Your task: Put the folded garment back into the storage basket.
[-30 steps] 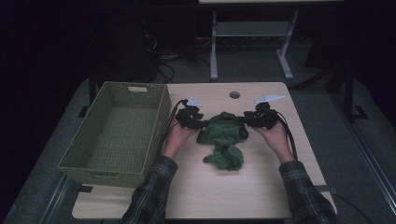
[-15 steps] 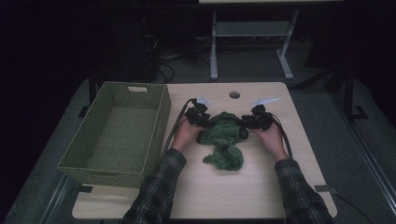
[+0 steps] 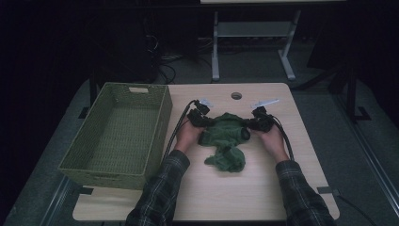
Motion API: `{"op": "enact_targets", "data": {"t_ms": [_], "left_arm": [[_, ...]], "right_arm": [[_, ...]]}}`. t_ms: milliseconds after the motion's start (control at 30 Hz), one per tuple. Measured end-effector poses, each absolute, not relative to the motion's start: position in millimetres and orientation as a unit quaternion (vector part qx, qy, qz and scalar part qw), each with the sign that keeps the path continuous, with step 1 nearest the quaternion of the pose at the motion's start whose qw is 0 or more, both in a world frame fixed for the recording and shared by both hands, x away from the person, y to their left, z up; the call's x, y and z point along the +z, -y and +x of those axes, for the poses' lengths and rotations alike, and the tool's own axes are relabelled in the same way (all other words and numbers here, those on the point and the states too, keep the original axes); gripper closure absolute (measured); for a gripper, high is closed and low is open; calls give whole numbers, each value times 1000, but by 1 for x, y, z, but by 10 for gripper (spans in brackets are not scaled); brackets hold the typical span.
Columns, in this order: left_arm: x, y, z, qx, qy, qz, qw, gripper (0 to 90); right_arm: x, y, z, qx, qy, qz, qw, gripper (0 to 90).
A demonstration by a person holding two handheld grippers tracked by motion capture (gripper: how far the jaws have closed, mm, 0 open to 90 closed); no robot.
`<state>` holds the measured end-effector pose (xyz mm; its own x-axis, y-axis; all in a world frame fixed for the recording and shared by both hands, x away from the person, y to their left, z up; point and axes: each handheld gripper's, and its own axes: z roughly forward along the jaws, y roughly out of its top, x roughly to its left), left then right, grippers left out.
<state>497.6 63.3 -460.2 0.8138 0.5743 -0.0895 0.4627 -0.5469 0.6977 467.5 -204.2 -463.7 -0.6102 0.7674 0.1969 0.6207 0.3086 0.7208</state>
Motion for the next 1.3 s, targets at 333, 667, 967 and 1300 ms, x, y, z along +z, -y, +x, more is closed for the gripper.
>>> {"op": "enact_targets", "data": {"t_ms": [333,667,967,1300], "left_arm": [[-431,-70,485,94,-278,865,407,868],[-412,-79,463,103,-270,854,433,867],[-390,-83,433,118,-251,844,460,867],[-378,-85,393,128,-222,840,479,867]], "right_arm": [[-444,209,459,432,-793,420,90,863],[-421,209,442,447,-799,392,90,862],[-402,207,423,467,-802,360,95,863],[-390,211,392,485,-801,333,111,865]]}}
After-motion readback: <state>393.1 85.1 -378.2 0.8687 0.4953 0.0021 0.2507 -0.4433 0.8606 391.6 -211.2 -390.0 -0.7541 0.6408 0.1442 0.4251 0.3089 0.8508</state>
